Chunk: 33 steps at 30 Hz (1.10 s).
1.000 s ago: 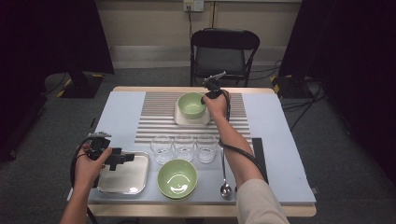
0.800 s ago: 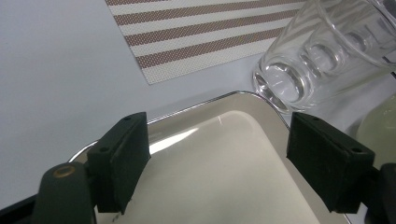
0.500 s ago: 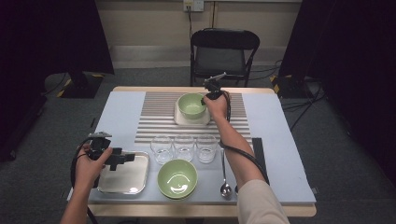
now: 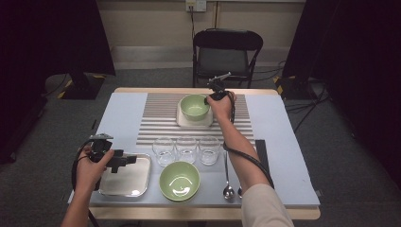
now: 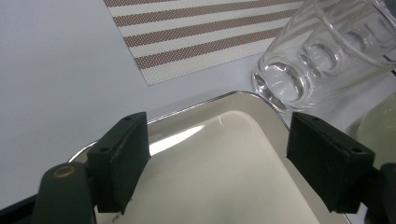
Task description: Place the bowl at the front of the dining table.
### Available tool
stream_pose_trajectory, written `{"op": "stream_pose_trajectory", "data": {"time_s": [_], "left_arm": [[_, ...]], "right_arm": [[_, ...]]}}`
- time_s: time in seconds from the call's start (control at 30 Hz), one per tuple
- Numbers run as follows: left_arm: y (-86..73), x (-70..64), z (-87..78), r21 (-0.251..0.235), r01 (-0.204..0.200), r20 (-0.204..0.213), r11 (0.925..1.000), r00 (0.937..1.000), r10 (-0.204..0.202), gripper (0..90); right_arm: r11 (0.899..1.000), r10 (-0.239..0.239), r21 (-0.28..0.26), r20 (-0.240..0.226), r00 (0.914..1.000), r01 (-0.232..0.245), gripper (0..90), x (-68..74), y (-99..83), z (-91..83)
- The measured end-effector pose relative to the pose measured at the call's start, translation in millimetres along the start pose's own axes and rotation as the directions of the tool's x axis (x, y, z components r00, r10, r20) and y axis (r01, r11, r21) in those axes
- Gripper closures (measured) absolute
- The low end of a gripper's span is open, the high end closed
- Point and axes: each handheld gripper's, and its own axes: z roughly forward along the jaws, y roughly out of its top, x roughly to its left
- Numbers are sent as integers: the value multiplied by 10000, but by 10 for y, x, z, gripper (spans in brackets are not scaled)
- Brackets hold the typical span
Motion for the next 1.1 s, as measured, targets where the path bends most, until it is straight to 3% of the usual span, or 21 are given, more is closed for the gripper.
{"op": "stream_pose_trajectory", "data": {"time_s": [0.37, 0.47, 0.57, 1.1], "left_arm": [[9, -24, 14, 25, -54, 33, 10000, 10000, 54, 211], [10, -29, 10, 46, -78, 19, 10000, 10000, 78, 211], [11, -32, 9, 41, -86, 13, 10000, 10000, 86, 211], [17, -45, 6, 69, -145, -21, 9999, 9999, 145, 211]], "right_arm": [[9987, -358, -369, 17, 9994, 358, 507, -30, -21, -105], [9988, -248, -432, -22, 9997, 247, 465, -37, -31, -123], [9969, -491, -610, 5, 9988, 490, 433, -40, -36, -137], [9939, -694, -880, -386, 9968, 658, 286, -37, -34, -191]]}}
